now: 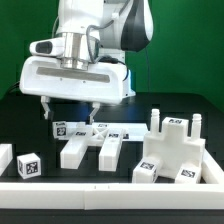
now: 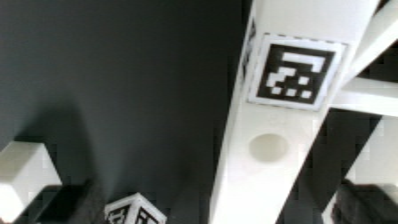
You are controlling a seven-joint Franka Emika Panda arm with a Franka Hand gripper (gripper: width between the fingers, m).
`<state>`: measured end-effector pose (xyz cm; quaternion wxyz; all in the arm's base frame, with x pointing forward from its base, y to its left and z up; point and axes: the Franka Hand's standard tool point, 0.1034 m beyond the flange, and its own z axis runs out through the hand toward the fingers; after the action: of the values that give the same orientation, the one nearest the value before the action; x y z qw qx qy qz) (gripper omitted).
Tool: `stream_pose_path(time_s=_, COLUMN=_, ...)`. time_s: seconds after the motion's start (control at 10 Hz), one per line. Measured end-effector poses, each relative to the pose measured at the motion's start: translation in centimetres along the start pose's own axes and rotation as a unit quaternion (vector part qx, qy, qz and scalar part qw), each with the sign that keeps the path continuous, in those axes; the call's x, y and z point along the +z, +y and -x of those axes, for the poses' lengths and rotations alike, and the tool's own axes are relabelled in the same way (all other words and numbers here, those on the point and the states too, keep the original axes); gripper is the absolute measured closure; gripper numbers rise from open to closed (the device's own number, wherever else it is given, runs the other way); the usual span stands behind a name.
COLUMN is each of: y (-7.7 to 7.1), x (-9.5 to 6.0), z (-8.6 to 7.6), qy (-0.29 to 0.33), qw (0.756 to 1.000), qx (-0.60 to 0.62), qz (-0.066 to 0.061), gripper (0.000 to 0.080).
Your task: Assemble chair
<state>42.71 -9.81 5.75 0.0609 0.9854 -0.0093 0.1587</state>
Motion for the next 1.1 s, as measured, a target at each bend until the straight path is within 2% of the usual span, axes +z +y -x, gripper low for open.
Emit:
stream_pose_path(time_s=0.2, y=-0.1, x=0.2, z=0.3, qy=-0.004, qw=1.000, qx=0.000, qz=-0.001, gripper=0.0151)
stream_pose_path(time_s=0.3, y=-0.2, x=0.7, z=1.3, qy=-0.025, qw=1.000, qx=0.004, qz=-0.010, gripper=0.0151)
stream_pose_path(time_s=0.4, y=-1.4, x=1.1, z=2.0, qy=-0.048, qw=0.998, qx=0.004, qz=-0.028, gripper=0.0151)
stream_pose_path(time_s=0.5, y=-2.5, x=1.2, z=2.0, qy=-0.064, qw=0.997, qx=0.000, qz=-0.044, gripper=0.0151)
stream_pose_path(time_s=0.6, y=-3.2, x=1.0, z=1.9, qy=-0.071, qw=0.996, qx=-0.004, qz=-0.052, gripper=0.0151)
stream_pose_path(time_s=0.7, y=-3.5, x=1.0, z=1.9, qy=-0.070, qw=0.996, qx=-0.007, qz=-0.053, gripper=0.0151)
stream_pose_path(time_s=1.0, y=-3.0, x=1.1, z=2.2, qy=-0.076, qw=0.995, qx=-0.020, qz=-0.055, gripper=0.0151)
stream_pose_path(time_s=1.1, y=-1.8, x=1.4, z=2.4, qy=-0.087, qw=0.994, qx=-0.018, qz=-0.060, gripper=0.0151)
